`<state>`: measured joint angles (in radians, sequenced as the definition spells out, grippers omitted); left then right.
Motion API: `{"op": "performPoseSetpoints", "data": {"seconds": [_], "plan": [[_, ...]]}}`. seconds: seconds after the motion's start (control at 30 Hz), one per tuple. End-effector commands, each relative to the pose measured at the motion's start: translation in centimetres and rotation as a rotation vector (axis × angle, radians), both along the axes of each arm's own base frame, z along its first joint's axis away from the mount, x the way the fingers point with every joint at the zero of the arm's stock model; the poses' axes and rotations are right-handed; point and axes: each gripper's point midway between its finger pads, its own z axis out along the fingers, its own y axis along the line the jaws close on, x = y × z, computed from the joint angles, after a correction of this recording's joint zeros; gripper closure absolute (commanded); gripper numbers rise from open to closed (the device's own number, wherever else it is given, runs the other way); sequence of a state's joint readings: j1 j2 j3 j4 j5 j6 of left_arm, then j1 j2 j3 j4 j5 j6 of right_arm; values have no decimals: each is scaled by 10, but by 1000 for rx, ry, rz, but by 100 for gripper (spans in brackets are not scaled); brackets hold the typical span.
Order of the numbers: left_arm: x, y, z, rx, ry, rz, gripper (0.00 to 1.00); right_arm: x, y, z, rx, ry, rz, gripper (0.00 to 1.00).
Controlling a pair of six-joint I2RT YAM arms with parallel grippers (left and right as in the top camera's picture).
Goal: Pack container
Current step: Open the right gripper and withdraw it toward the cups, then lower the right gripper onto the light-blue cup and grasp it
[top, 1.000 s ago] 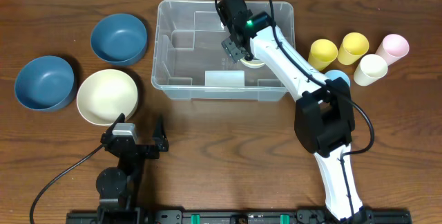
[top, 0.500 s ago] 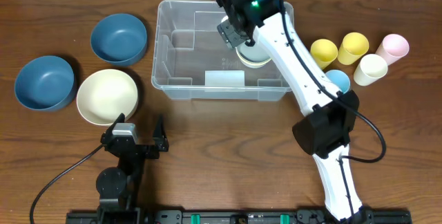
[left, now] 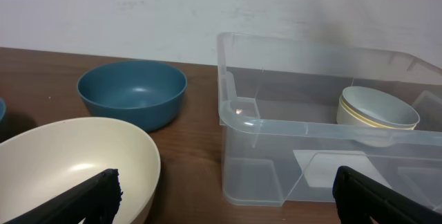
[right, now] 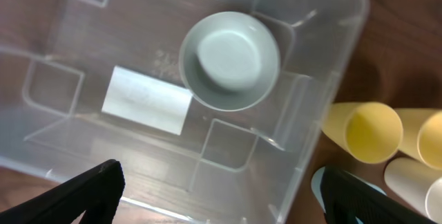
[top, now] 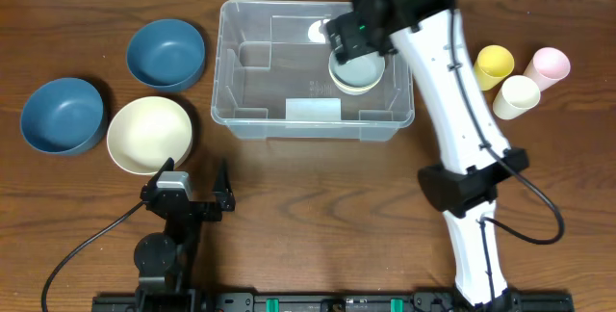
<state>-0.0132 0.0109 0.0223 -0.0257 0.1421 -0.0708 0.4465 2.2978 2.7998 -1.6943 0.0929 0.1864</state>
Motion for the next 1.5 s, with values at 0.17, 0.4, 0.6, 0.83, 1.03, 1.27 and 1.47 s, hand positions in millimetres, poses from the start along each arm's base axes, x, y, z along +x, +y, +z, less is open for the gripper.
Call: {"op": "performPoseSetpoints", "data": {"seconds": [0.17, 0.4, 0.6, 0.83, 1.03, 1.27, 1.47], "plan": [[-1, 0, -16, 12, 45, -3, 2, -24, -69, 46, 111, -7, -166, 10], [-1, 0, -16, 13, 45, -3, 2, -53, -86, 4, 44, 171, -170, 21], [-1, 0, -16, 12, 45, -3, 2, -69, -116, -42, -48, 323, -325, 28], [-1, 0, -16, 13, 45, -3, 2, -71, -174, -58, -41, 387, -484, 33], [-1, 0, -16, 13, 45, -3, 2, -66, -219, -73, 2, 393, -615, 36], [-1, 0, -16, 13, 45, -3, 2, -71, -240, -120, 73, 453, -722, 40], [-1, 0, -16, 13, 45, -3, 2, -75, -241, -154, 116, 482, -739, 41]]}}
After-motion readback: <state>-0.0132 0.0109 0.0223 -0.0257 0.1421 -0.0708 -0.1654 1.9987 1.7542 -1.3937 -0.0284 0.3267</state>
